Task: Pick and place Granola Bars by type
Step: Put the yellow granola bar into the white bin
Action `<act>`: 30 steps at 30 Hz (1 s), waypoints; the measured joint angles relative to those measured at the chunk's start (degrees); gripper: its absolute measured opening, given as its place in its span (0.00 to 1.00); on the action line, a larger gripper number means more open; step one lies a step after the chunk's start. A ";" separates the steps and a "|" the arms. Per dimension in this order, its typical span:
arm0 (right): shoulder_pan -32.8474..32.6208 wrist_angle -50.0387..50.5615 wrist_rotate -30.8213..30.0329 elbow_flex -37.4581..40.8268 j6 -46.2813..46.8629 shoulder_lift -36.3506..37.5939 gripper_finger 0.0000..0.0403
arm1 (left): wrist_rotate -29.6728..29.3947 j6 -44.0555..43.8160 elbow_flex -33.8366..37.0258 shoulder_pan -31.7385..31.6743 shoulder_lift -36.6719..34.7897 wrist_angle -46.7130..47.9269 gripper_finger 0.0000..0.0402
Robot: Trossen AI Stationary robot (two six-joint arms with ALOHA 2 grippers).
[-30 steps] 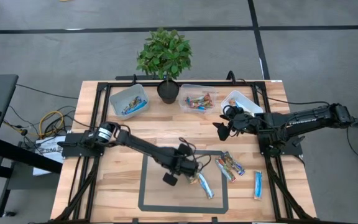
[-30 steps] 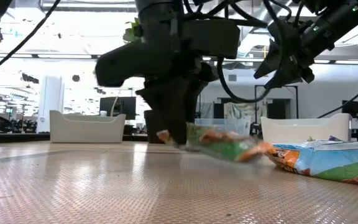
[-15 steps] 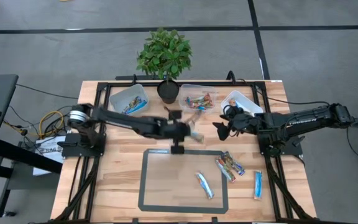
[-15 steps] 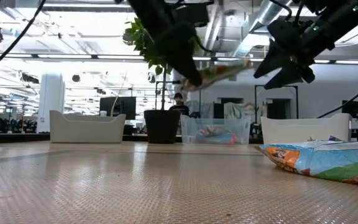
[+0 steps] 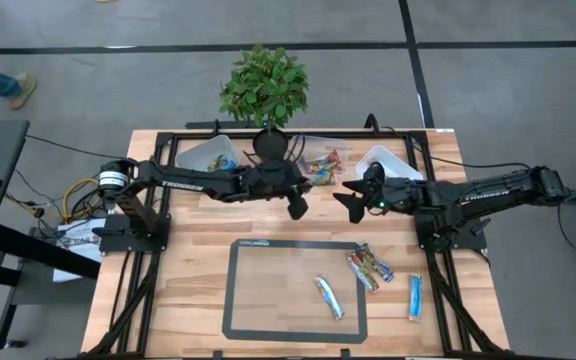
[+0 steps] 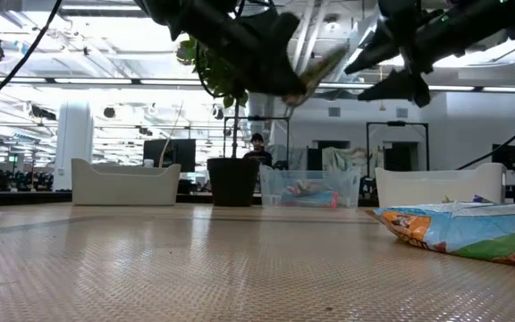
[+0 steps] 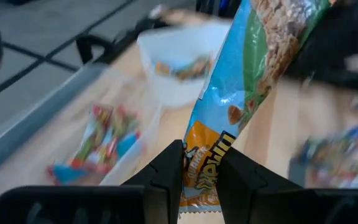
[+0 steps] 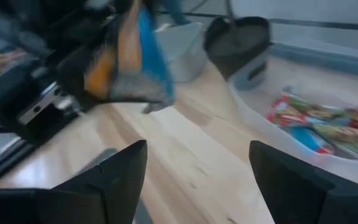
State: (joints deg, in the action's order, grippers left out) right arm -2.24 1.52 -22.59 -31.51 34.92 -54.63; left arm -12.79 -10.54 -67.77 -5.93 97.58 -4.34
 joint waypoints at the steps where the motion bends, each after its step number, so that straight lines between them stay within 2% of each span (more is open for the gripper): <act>1: -0.05 -0.89 0.30 0.00 -0.57 0.00 0.69 | 0.65 -0.65 0.00 -0.18 0.00 -1.73 0.18; 5: -0.83 -6.33 0.77 0.00 -3.53 0.00 0.69 | 4.60 -3.17 -0.07 -0.63 0.00 -6.10 0.18; 12: -1.87 -17.13 0.77 0.00 -9.89 -0.61 0.69 | 4.80 -3.63 -0.07 0.50 0.00 -6.35 0.18; 24: -0.25 -24.06 0.00 -0.01 -12.14 -4.45 0.68 | 5.10 -2.97 -0.07 2.77 0.00 -9.75 0.18; 30: -0.24 -27.56 0.05 -0.02 -12.94 -8.19 0.60 | 5.04 -2.91 -0.07 2.85 0.00 -9.70 0.18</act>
State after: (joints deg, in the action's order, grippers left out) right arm -2.48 -26.04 -22.54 -31.53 21.98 -62.83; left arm -7.74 -13.45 -67.83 -3.08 97.58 -14.04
